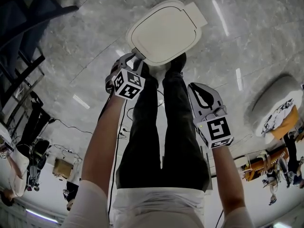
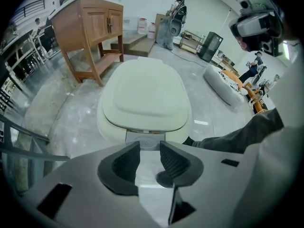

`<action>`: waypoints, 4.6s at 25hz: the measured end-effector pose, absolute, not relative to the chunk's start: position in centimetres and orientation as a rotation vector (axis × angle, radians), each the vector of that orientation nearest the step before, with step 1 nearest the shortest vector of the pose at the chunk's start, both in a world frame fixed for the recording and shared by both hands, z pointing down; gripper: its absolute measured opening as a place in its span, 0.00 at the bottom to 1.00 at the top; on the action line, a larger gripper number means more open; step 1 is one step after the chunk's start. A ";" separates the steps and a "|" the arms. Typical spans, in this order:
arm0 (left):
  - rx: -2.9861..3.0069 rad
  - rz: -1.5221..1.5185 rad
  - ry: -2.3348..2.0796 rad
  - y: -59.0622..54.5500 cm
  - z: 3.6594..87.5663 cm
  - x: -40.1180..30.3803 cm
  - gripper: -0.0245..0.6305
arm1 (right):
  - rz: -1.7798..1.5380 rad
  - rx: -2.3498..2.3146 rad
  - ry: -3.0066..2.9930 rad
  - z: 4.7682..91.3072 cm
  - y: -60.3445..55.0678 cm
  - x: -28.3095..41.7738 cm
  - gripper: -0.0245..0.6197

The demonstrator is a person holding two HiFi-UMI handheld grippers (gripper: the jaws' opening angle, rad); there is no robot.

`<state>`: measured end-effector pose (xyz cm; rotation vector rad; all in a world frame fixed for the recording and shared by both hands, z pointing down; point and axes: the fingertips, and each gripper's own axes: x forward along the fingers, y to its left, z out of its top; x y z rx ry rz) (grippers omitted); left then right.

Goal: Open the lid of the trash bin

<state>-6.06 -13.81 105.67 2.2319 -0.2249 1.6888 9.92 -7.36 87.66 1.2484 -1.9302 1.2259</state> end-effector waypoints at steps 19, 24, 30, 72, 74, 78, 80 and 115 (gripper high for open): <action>2.292 1.531 -0.282 -15.8 100.7 -4.6 0.18 | 1.118 1.300 -1.918 83.5 -9.4 8.1 0.09; 2.322 1.489 -0.314 -16.3 96.4 -5.3 0.15 | 1.060 1.321 -1.924 79.5 -9.7 7.6 0.09; 2.372 1.400 -0.328 -17.1 89.3 -6.2 0.10 | 1.055 1.386 -1.918 74.7 -9.0 8.0 0.09; 2.707 0.665 -0.652 -10.5 48.6 -8.4 0.06 | 0.616 1.581 -2.069 48.7 0.8 11.4 0.09; 2.709 0.634 -0.695 -9.4 47.5 -8.0 0.06 | 0.601 1.570 -2.084 48.3 1.8 12.0 0.09; 2.705 0.555 -0.769 -7.4 45.3 -7.6 0.06 | 0.566 1.562 -2.123 47.1 3.0 12.8 0.09; 2.704 0.520 -0.799 -6.5 44.3 -7.5 0.06 | 0.542 1.553 -2.147 46.6 3.5 13.1 0.09; 2.769 0.417 -0.900 -2.9 37.8 -17.9 0.06 | 0.399 1.721 -2.204 40.2 4.3 7.0 0.09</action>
